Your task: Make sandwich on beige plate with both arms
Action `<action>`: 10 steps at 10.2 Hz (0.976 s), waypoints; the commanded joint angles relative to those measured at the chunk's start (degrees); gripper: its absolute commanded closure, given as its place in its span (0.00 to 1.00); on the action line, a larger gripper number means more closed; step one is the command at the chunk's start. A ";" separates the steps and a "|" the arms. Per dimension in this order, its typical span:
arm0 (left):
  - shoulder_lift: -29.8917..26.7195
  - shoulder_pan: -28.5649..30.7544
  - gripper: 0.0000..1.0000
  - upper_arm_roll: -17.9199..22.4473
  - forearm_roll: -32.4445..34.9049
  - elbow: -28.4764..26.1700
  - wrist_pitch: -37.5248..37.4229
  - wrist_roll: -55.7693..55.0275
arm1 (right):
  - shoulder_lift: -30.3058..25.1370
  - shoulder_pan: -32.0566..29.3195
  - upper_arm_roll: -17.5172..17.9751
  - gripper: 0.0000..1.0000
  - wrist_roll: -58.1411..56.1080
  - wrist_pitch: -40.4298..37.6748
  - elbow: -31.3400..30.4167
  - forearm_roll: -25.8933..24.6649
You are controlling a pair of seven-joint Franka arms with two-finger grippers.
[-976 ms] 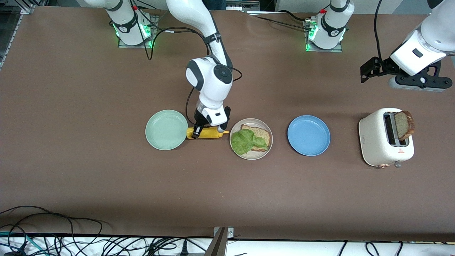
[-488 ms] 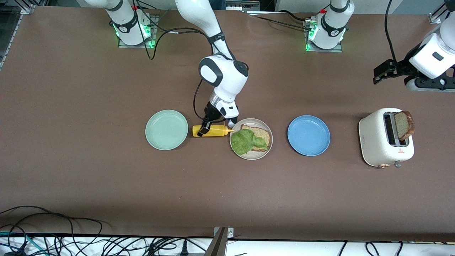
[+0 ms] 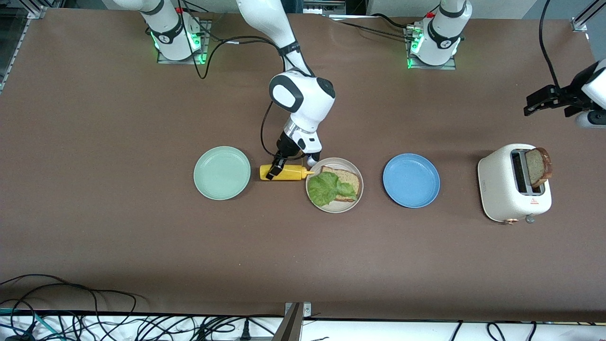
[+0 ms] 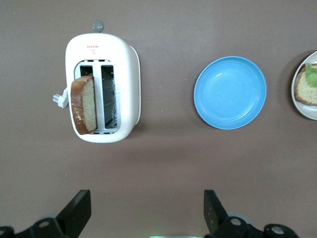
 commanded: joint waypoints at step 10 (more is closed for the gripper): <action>12.45 7.43 0.00 -0.51 7.18 -6.80 15.00 4.50 | -20.55 -11.27 -14.04 1.00 -44.62 -6.01 -10.53 25.97</action>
